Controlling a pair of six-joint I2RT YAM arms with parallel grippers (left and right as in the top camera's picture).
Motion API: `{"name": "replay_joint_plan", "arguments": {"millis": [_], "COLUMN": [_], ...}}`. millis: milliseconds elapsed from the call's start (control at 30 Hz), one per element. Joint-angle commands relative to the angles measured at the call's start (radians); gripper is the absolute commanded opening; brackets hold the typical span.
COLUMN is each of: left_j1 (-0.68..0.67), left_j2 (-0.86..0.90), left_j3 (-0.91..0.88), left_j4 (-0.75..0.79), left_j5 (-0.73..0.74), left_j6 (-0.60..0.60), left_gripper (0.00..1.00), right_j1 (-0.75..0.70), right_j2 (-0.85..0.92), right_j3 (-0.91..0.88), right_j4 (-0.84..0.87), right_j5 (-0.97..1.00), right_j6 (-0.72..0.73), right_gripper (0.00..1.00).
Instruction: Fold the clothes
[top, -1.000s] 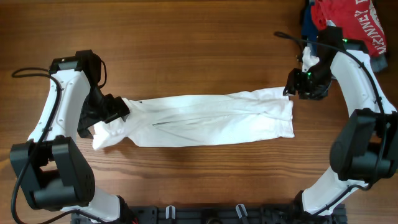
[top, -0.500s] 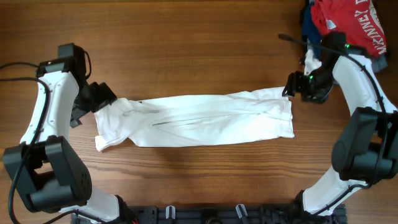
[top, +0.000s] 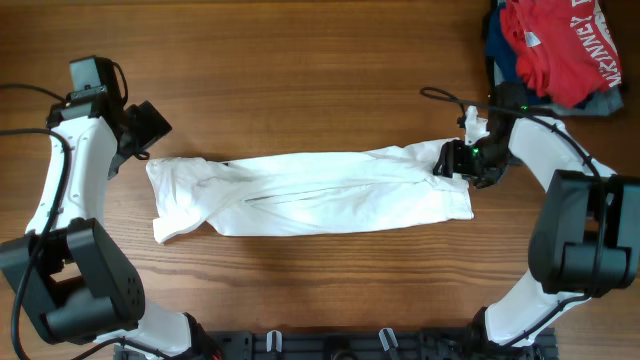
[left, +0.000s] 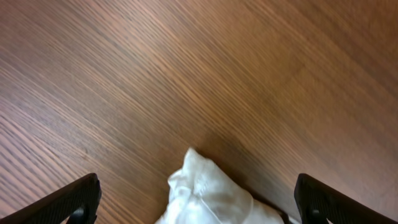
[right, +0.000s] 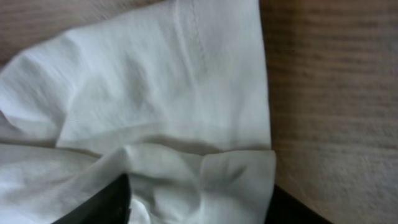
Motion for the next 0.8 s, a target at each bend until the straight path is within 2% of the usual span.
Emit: {"name": "replay_joint_plan", "arguments": {"millis": [0, 33, 67, 100, 233, 367, 467, 600, 767], "left_j1": [0.030, 0.034, 0.039, 0.041, 0.041, 0.041, 0.041, 0.042, 0.054], "left_j2": [0.004, 0.004, 0.004, 0.004, 0.004, 0.004, 0.004, 0.004, 0.004], "left_j3": [-0.005, -0.005, -0.005, -0.005, -0.005, -0.005, -0.005, -0.005, -0.005], "left_j4": [0.015, 0.016, 0.016, 0.016, 0.016, 0.016, 0.016, 0.016, 0.016], "left_j5": [-0.006, -0.006, -0.006, -0.007, -0.007, -0.007, -0.016, -0.072, -0.078], "left_j6": [0.008, 0.008, 0.008, 0.008, 0.008, 0.008, 0.008, 0.008, 0.008], "left_gripper": [1.00, 1.00, 1.00, 1.00, 1.00, 1.00, 1.00, 1.00, 1.00], "right_j1": [0.039, 0.040, 0.036, 0.026, -0.039, -0.159, -0.222, -0.244, -0.203], "right_j2": [0.042, 0.042, 0.042, 0.040, 0.039, 0.039, 0.039, 0.039, 0.039], "right_j3": [-0.092, -0.101, -0.103, -0.099, -0.035, 0.096, 0.192, 0.296, 0.373], "right_j4": [0.076, 0.090, 0.106, 0.122, 0.112, 0.050, -0.019, -0.110, -0.215], "right_j5": [0.032, 0.048, 0.076, 0.080, 0.055, -0.130, -0.168, -0.173, -0.240], "right_j6": [0.045, 0.063, 0.103, 0.124, 0.135, 0.056, -0.001, -0.063, -0.136], "right_gripper": [0.46, 0.34, 0.12, 0.04, 0.04, 0.04, 0.04, 0.04, 0.04]}}
